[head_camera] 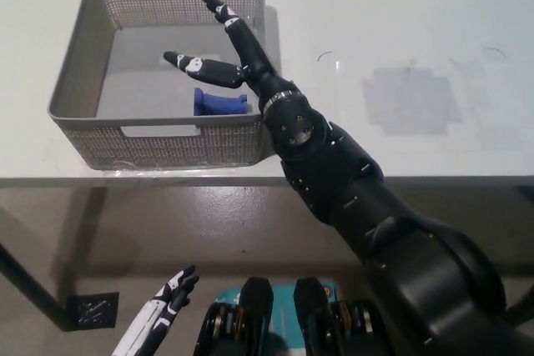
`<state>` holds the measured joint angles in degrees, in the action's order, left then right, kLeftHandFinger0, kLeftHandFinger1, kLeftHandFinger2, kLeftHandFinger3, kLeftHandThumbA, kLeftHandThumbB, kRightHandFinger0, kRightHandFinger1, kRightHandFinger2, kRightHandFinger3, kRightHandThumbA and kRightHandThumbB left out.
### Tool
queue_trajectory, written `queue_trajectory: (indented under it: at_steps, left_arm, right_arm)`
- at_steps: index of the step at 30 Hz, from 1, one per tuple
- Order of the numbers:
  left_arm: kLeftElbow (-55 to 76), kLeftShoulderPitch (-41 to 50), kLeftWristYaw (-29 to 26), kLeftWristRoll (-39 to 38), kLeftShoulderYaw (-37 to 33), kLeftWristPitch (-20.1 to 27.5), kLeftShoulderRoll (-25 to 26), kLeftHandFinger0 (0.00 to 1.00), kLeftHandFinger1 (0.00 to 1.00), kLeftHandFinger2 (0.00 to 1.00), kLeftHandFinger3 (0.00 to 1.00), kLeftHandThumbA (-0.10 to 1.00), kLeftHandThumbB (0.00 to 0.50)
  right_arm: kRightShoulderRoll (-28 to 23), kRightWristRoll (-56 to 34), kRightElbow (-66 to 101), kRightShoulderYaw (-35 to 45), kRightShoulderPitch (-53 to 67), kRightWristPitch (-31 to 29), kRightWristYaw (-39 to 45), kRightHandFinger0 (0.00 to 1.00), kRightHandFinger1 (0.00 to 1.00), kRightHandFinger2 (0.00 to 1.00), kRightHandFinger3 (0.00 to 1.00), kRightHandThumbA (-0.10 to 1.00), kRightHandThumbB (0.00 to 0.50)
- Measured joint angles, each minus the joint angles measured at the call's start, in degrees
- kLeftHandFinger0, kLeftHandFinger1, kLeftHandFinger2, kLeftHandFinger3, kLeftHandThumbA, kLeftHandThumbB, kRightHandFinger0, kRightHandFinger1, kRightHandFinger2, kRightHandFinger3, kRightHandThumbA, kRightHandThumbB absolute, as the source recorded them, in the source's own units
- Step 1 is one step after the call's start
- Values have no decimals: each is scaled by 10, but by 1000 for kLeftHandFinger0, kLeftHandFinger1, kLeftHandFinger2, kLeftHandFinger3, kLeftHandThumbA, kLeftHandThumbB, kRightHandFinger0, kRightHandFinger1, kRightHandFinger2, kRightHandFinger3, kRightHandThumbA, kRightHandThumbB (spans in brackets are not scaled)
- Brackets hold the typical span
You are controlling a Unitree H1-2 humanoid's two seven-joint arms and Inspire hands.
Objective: Use the right hand to pick up a chess pieces and put it into a container on the left hand side
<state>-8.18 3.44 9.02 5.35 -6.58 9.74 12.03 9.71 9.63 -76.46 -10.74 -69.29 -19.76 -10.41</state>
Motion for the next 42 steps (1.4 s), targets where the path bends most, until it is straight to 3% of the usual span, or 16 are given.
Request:
queue_trajectory:
  at_steps: [5,9,10,11,13,16,20,22,27,33,36,42]
  left_arm:
    - [0,1,0,1,0,0,1,1000,1000,1000,1000,1000,394]
    - [2,2,0,1,0,-1,2,1000,1000,1000,1000,1000,388]
    - [2,3,0,1,1,-1,2,1000,1000,1000,1000,1000,381]
    - [2,3,0,1,1,-1,2,1000,1000,1000,1000,1000,382]
    - [2,4,0,1,1,0,2,1000,1000,1000,1000,1000,387]
    - [-1,4,0,1,1,0,2,1000,1000,1000,1000,1000,396]
    - [-4,4,0,1,2,0,2,1000,1000,1000,1000,1000,368]
    - [-4,4,0,1,2,0,1,1000,1000,1000,1000,1000,316]
    - [-4,5,0,1,4,0,1,1000,1000,1000,1000,1000,358]
    - [-3,4,0,1,6,0,0,1000,1000,1000,1000,1000,330]
    - [-4,3,0,1,7,0,0,1000,1000,1000,1000,1000,341]
    - [-3,-9,0,1,9,-1,0,1000,1000,1000,1000,1000,351]
  right_arm:
    - [-5,0,11,1,3,0,12,1000,1000,1000,1000,1000,440]
    - [-13,-2,38,4,9,0,22,1000,1000,1000,1000,974,394]
    - [-16,-3,60,6,13,1,25,1000,1000,1000,1000,952,364]
    - [-18,-4,68,8,15,2,26,1000,1000,1000,1000,1000,385]
    - [-27,-4,122,12,21,5,32,1000,1000,1000,1000,1000,364]
    - [-37,-5,189,20,26,12,36,1000,1000,1000,1000,1000,375]
    - [-50,-6,279,29,40,24,41,1000,1000,1000,1000,1000,369]
    - [-56,-5,314,29,50,29,45,1000,1000,1000,1000,1000,353]
    - [-79,-5,438,31,104,53,57,1000,1000,1000,1000,1000,342]
    - [-122,-7,560,41,181,80,70,1000,1000,1000,1000,990,297]
    - [-146,-11,619,54,225,92,75,1000,1000,1000,1000,975,262]
    - [-191,-27,754,80,343,115,86,1000,1000,1000,1000,1000,297]
